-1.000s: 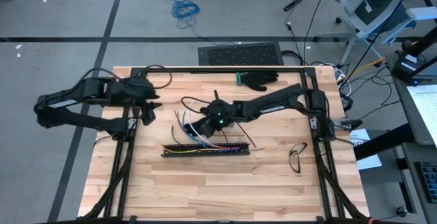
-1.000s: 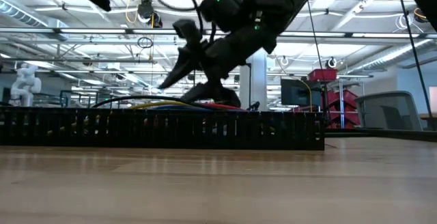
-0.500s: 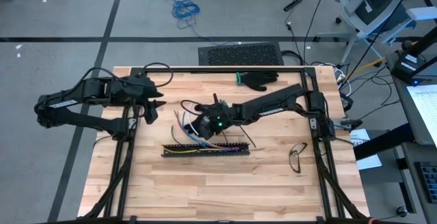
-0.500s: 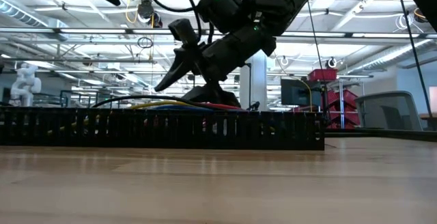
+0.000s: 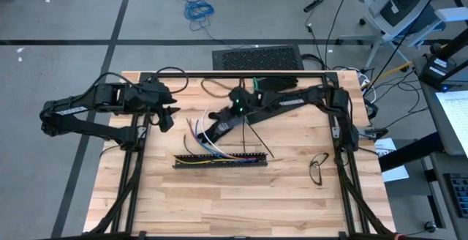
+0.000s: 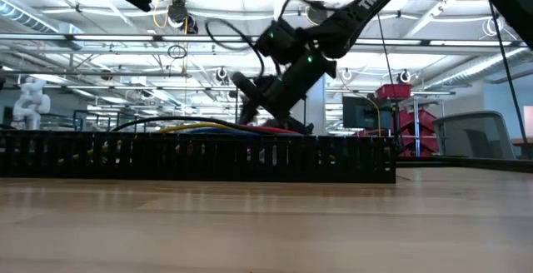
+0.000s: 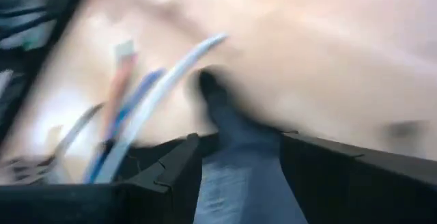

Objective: Ziptie cables
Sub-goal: Put the zip tied cable wires into the black cable duct

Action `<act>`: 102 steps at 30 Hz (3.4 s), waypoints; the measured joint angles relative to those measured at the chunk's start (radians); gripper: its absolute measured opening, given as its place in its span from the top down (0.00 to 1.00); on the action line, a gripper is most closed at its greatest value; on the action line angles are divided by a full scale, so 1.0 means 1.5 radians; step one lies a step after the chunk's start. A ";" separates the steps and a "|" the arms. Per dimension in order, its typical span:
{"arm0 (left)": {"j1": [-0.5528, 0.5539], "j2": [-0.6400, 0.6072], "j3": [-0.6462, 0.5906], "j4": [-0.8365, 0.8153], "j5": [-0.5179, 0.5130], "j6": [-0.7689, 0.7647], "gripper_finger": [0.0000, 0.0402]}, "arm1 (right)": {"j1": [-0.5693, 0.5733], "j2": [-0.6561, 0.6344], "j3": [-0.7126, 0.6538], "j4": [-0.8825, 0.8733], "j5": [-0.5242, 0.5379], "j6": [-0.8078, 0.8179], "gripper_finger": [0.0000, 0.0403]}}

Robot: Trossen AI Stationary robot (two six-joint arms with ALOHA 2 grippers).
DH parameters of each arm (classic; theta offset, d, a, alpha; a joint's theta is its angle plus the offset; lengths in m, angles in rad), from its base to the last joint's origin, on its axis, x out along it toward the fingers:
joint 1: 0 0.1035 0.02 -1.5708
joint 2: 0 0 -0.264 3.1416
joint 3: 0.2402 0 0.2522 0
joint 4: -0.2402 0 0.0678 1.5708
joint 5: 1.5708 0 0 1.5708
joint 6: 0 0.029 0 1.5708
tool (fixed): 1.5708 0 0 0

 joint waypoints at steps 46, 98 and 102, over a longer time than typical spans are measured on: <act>0.000 0.000 0.000 -0.005 -0.044 -0.068 0.64 | 0.180 0.016 0.000 0.088 -0.103 0.148 0.55; 0.000 0.000 0.000 -0.005 -0.085 -0.064 0.64 | 0.217 0.069 0.122 0.045 -0.255 0.108 0.55; 0.000 0.000 0.000 -0.005 -0.089 -0.068 0.64 | 0.229 0.073 0.122 0.014 -0.195 0.087 0.55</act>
